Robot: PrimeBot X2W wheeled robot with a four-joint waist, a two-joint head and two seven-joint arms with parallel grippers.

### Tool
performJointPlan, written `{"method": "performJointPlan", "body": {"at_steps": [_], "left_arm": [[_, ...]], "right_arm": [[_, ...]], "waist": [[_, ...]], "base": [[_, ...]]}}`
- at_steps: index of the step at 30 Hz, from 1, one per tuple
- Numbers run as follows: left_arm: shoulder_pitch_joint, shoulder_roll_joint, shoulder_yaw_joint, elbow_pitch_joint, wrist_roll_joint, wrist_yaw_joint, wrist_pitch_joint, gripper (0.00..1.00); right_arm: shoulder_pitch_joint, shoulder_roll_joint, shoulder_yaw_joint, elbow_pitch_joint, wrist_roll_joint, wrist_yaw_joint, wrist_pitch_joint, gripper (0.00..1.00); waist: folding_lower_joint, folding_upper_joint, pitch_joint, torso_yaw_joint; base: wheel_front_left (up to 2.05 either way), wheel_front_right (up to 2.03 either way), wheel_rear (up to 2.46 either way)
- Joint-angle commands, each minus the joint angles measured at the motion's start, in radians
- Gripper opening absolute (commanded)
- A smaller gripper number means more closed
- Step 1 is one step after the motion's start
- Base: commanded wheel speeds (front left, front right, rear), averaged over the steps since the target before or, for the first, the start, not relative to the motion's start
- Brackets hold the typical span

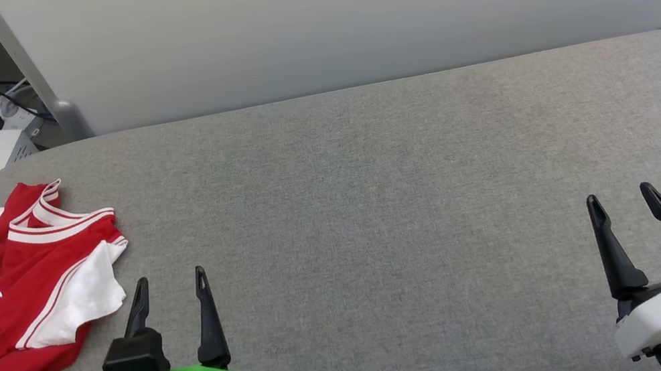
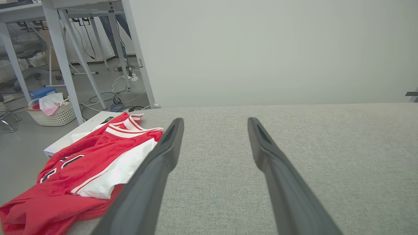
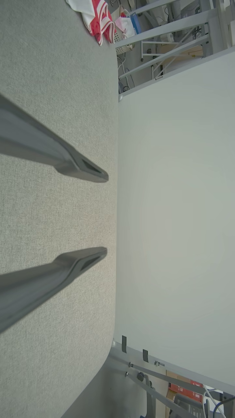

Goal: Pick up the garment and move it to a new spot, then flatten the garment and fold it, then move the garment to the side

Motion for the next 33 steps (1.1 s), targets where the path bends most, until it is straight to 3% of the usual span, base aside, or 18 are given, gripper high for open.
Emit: {"method": "performJointPlan", "body": {"at_steps": [1, 33], "left_arm": [[-0.006, -0.002, -0.004, -0.002, -0.003, 0.006, -0.011, 1.00], [0.006, -0.003, -0.023, 0.018, -0.007, 0.015, -0.077, 1.00]], "right_arm": [[0.010, -0.001, -0.004, -0.011, 0.016, 0.000, -0.012, 1.00], [0.050, -0.001, -0.006, -0.040, 0.042, 0.000, -0.077, 1.00]], "waist": [[0.0000, 0.0000, 0.000, 0.000], [0.0000, 0.0000, -0.002, 0.006]], "base": [[0.00, 0.00, 0.00], [0.00, 0.00, 0.00]]}}
